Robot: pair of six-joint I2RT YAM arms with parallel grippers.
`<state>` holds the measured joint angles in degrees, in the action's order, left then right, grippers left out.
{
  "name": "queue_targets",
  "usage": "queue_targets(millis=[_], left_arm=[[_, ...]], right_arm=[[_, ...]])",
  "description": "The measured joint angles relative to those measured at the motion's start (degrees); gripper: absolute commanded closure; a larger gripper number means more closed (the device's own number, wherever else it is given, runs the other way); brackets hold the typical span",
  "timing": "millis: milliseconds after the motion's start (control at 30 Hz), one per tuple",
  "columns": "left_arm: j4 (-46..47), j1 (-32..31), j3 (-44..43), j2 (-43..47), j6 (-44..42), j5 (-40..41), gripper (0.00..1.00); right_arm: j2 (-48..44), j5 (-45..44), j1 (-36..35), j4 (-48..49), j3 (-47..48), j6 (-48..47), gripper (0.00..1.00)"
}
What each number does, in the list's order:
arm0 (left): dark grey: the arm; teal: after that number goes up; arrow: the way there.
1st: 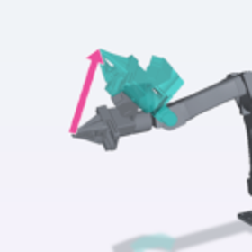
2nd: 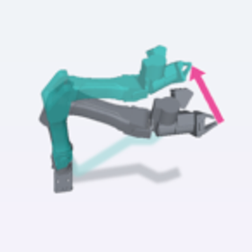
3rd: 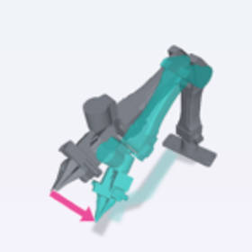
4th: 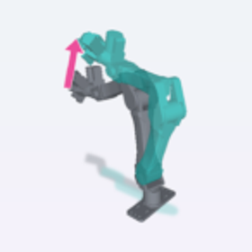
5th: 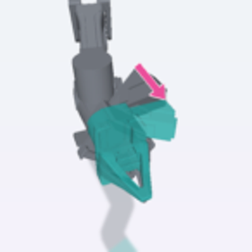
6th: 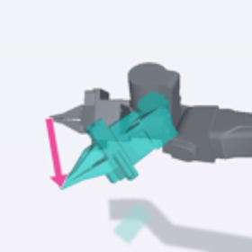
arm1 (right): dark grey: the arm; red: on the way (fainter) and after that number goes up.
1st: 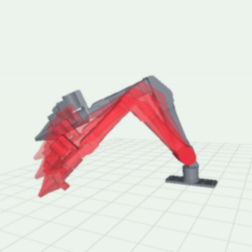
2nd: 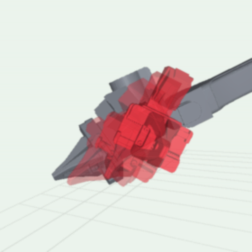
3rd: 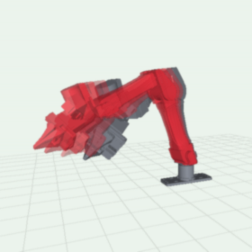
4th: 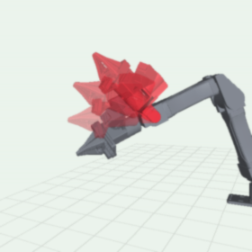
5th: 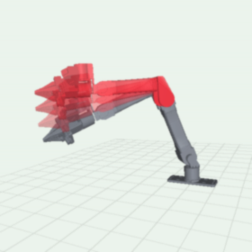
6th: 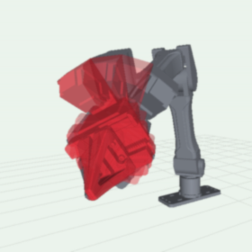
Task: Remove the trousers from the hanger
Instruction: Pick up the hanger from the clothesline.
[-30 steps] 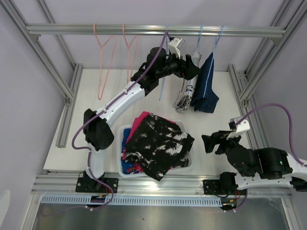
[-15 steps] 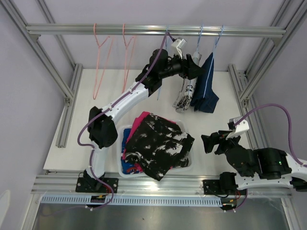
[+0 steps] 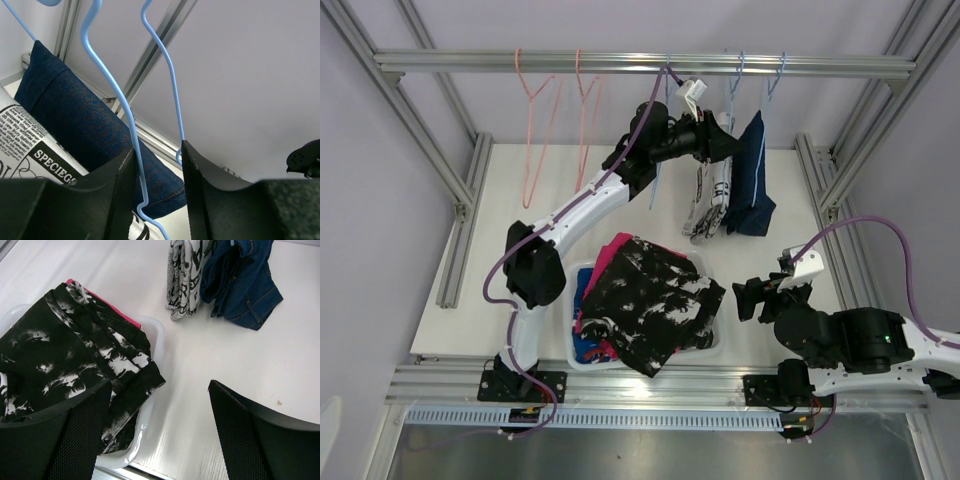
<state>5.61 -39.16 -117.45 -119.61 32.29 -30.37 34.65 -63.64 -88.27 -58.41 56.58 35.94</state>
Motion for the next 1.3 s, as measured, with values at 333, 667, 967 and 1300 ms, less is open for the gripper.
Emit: queue_targets(millis=[333, 667, 967, 1300], left_arm=[[0.44, 0.02, 0.0, -0.2, 1.99, 0.0, 0.75], [0.44, 0.04, 0.02, -0.2, 2.99, 0.07, 0.99], [0.35, 0.04, 0.37, 0.28, 5.27, 0.22, 1.0], [-0.11, -0.09, -1.55, 2.03, 8.96, 0.2, 1.0]], right_arm=[[0.13, 0.0, 0.26, 0.0, 0.0, -0.04, 0.17], [0.13, 0.04, 0.26, 0.0, 0.0, -0.17, 0.17], [0.13, 0.07, 0.26, 0.02, 0.0, -0.22, 0.17], [0.0, 0.76, 0.26, 0.07, 0.0, -0.24, 0.17]])
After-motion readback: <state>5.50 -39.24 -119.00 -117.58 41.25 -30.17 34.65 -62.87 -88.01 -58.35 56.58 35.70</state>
